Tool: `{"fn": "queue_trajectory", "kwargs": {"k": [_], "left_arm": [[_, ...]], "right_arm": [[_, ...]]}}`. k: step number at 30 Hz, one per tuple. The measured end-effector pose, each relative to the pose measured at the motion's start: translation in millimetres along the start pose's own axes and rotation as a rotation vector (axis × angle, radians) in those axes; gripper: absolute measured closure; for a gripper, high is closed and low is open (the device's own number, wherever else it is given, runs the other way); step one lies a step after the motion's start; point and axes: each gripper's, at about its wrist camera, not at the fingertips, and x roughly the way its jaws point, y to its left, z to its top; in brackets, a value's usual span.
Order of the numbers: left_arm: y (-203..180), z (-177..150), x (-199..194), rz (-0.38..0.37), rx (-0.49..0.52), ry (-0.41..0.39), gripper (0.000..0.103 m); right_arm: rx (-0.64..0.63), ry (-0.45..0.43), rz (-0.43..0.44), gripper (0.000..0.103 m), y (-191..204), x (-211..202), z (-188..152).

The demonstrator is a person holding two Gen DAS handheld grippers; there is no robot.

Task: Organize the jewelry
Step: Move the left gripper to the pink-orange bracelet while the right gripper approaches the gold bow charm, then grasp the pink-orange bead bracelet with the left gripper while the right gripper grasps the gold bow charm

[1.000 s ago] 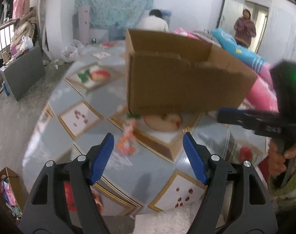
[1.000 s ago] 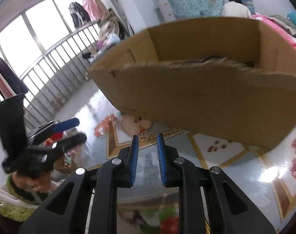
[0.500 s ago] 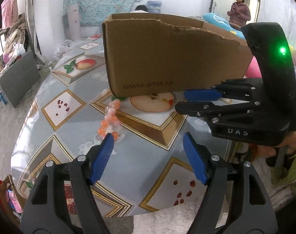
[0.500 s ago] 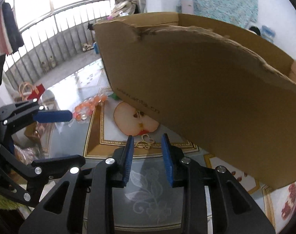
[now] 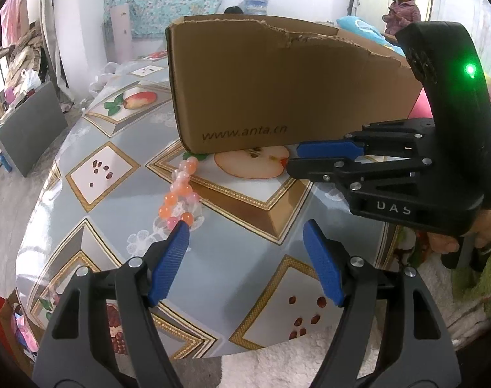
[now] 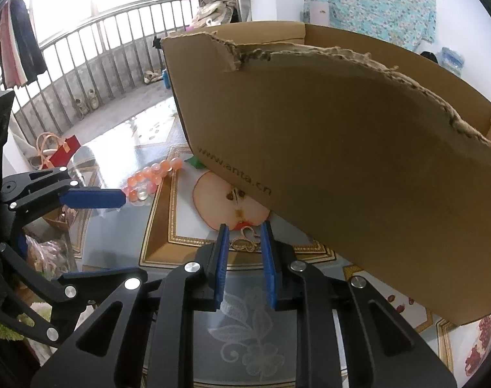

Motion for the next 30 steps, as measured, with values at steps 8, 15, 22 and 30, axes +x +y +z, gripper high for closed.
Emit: {"fn": "queue_trajectory", "kwargs": {"k": [8,15,22,30], "left_arm": [[-2.9,4.9,1.9,0.047,-0.019,0.042,0.034],[-5.3,12.2,10.0,0.071,-0.057,0.113,0.033],[-17.1,15.0,13.0,0.102,-0.045,0.148,0.027],[-26.0,20.6,15.5,0.113,-0.061,0.169,0.027]], "right_arm": [[0.057,0.01,-0.021,0.083,-10.4,-9.2,-9.3],[0.166,0.012,-0.064,0.083,-31.7,-32.0,-29.6],[0.259,0.004,-0.087,0.083,-44.5,-48.4,-46.6],[0.292,0.004,-0.083,0.083,-46.7,-49.0,-49.3]]}}
